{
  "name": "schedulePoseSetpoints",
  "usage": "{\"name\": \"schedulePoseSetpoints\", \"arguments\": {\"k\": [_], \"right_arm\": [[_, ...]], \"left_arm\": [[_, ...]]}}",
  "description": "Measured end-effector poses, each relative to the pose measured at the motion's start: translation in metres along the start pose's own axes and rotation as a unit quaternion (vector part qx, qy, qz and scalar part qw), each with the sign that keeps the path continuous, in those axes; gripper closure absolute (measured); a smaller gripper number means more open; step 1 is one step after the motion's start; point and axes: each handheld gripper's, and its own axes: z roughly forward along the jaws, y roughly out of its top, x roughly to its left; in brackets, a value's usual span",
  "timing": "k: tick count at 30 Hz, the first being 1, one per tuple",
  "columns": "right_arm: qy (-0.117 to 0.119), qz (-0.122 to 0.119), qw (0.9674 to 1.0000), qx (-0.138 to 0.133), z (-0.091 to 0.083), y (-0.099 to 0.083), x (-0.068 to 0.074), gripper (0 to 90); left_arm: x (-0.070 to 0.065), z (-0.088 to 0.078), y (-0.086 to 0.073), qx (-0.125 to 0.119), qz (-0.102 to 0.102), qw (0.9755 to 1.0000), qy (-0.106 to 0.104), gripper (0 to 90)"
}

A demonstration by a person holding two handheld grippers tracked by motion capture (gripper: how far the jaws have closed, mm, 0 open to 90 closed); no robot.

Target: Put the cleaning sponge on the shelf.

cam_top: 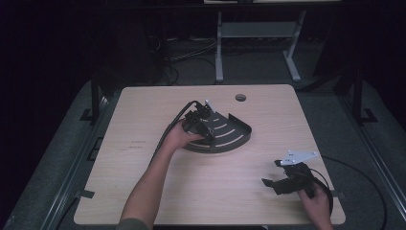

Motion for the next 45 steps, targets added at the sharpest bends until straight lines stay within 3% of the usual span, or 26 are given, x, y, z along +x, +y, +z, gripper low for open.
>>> {"name": "schedulePoseSetpoints", "arguments": {"k": [18,45], "right_arm": [[0.001,-0.002,1.0000,0.003,0.003,0.001,0.002,13.8],[0.000,-0.001,1.0000,0.005,0.003,0.001,0.003,13.9]], "left_arm": [[-0.013,-0.029,-0.018,-0.033,0.009,0.9994,0.000,20.2],[-0.037,-0.045,-0.061,-0.053,0.015,0.9985,-0.006,20.3]]}}
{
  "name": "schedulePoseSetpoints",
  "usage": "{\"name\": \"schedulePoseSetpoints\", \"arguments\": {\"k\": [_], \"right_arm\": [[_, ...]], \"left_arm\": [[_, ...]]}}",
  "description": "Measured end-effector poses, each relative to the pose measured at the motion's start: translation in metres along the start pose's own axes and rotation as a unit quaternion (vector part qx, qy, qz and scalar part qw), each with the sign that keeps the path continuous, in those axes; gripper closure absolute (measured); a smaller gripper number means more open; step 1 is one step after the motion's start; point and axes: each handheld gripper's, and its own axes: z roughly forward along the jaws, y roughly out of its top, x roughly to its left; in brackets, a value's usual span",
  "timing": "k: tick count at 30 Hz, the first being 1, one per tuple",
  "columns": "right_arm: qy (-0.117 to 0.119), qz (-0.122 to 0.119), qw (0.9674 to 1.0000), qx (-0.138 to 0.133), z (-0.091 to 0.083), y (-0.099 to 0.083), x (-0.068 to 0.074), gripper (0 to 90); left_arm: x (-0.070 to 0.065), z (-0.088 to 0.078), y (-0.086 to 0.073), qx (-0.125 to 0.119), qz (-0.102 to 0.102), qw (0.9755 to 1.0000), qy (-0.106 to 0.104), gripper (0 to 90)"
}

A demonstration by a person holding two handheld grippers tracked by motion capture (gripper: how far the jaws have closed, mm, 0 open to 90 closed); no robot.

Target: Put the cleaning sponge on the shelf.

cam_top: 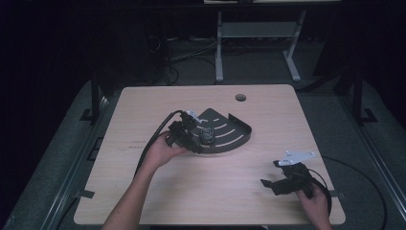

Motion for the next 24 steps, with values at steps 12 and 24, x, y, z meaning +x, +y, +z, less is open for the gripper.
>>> {"name": "schedulePoseSetpoints", "arguments": {"k": [12,24], "right_arm": [[-0.001,-0.005,1.0000,0.002,0.000,0.000,0.000,13.8],[-0.001,-0.005,1.0000,0.003,0.001,0.001,0.002,13.9]], "left_arm": [[-0.012,-0.008,-0.023,-0.012,-0.004,0.9999,-0.001,20.3],[-0.020,-0.012,-0.049,-0.017,-0.015,0.9998,-0.003,20.8]]}}
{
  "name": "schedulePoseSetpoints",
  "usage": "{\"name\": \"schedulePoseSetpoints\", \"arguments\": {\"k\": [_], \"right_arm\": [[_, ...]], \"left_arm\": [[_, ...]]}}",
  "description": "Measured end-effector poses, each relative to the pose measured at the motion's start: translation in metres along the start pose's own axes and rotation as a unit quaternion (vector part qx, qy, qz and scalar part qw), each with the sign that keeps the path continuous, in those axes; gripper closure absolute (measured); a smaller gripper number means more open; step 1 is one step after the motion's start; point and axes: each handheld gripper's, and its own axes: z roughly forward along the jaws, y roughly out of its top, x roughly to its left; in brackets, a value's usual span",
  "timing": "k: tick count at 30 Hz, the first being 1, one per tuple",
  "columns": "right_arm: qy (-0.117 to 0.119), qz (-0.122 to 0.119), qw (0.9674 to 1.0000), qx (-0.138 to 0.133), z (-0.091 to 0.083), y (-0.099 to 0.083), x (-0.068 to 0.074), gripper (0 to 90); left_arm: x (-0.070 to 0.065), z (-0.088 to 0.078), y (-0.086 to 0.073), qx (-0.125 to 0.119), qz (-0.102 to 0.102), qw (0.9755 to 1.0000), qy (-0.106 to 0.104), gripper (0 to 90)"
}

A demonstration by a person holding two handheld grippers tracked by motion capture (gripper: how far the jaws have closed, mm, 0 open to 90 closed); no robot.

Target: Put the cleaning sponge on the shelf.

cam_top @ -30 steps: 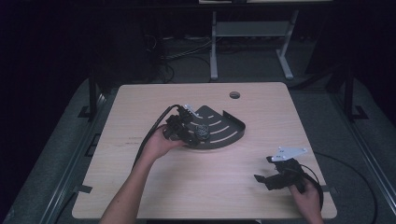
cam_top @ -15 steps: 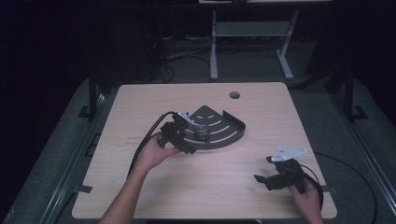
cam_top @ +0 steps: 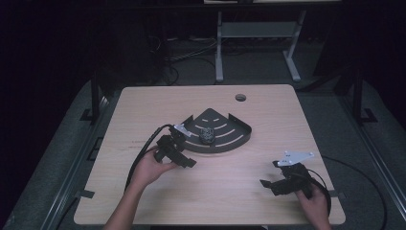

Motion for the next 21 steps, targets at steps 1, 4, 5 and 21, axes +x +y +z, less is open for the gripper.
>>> {"name": "schedulePoseSetpoints", "arguments": {"k": [1,4,5,21], "right_arm": [[-0.001,0.000,1.0000,0.002,0.000,0.000,0.000,13.9],[-0.003,0.000,1.0000,0.000,0.000,0.000,0.000,13.9],[-0.003,0.000,1.0000,0.000,0.000,0.000,0.000,13.9],[-0.001,-0.004,1.0000,0.005,0.002,0.001,0.002,13.9]], "left_arm": [[-0.001,-0.001,-0.002,-0.001,0.001,1.0000,0.000,20.8],[-0.003,-0.004,-0.006,-0.003,0.002,1.0000,0.002,20.8],[-0.005,-0.004,-0.008,-0.005,0.000,1.0000,0.001,20.8],[-0.015,-0.014,-0.040,-0.020,-0.008,0.9998,0.003,20.8]]}}
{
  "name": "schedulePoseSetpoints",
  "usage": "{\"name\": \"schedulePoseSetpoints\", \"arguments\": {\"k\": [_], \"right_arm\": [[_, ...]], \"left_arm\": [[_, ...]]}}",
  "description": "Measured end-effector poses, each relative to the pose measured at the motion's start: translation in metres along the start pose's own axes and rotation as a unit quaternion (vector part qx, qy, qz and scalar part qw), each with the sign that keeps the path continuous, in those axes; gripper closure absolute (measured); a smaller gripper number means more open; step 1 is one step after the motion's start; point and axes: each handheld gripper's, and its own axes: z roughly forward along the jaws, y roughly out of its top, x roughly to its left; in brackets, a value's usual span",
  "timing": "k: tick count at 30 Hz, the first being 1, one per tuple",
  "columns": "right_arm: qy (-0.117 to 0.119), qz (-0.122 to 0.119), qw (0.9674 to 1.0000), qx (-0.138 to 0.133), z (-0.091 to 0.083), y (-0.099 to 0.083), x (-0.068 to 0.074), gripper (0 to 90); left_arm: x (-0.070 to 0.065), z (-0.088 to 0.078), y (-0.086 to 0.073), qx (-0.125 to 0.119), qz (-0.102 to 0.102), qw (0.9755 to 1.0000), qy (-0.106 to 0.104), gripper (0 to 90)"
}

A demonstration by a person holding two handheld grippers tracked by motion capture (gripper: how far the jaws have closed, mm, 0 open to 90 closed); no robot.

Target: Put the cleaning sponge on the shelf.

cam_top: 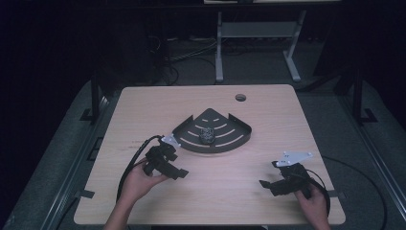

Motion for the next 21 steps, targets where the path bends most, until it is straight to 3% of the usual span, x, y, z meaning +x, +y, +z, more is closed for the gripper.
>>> {"name": "schedulePoseSetpoints", "arguments": {"k": [15,21], "right_arm": [[0.003,0.002,1.0000,0.005,0.002,0.000,0.000,13.9],[0.003,0.002,1.0000,0.005,0.003,0.000,0.000,13.9]], "left_arm": [[-0.015,-0.014,-0.032,-0.003,0.004,0.9999,0.013,20.6],[-0.014,-0.013,-0.050,-0.003,-0.013,0.9999,0.007,20.7]]}}
